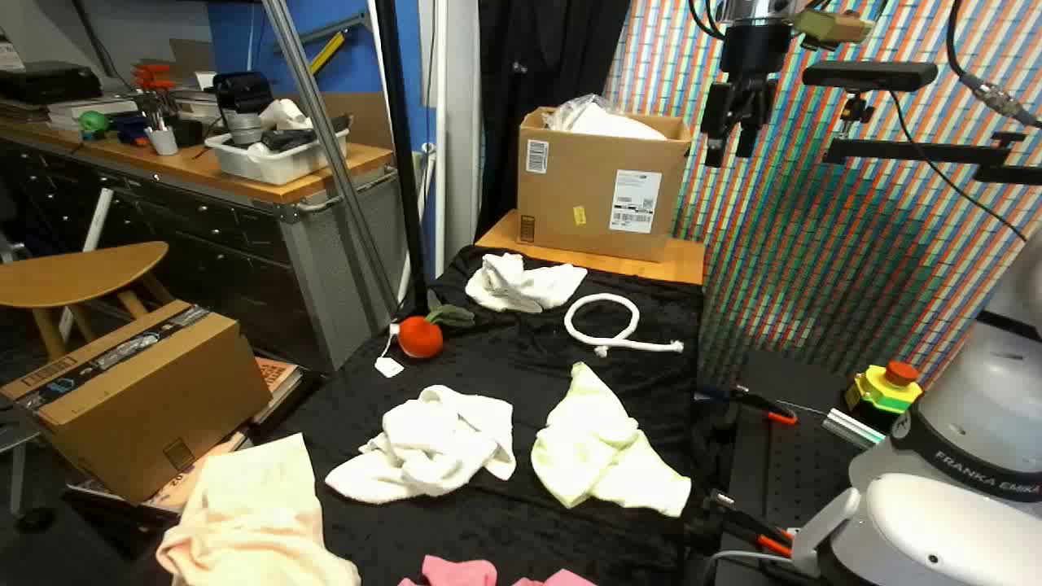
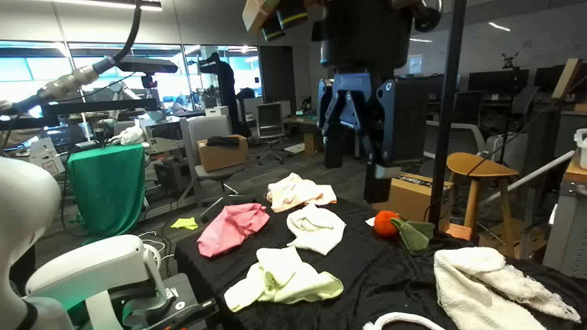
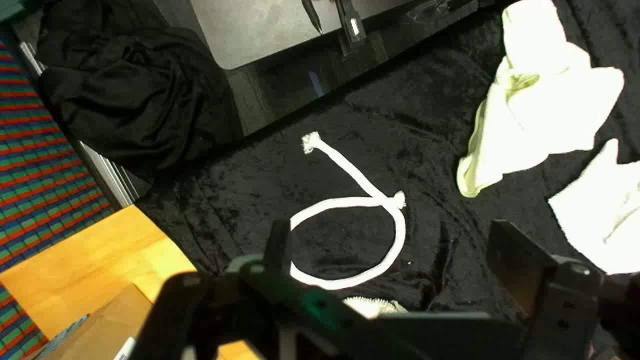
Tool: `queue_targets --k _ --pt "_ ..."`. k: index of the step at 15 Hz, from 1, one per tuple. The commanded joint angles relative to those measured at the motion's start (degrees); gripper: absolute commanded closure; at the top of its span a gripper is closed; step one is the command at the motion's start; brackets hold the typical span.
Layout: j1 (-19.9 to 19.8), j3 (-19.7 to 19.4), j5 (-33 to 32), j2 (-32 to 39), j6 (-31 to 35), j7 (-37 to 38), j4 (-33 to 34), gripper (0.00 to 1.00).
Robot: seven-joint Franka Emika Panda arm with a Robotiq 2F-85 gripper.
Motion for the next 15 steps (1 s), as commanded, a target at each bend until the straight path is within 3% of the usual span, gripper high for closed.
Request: queue_targets --k 1,8,15 --pt "-0.2 0.2 0.1 0.1 -0.1 -0.1 0.3 0.0" --pt "-0.1 0.6 -0.2 0.6 1.0 0.2 0.4 0.0" --pt "4.1 5.4 0.3 7.6 7.8 0.9 1.2 0.0"
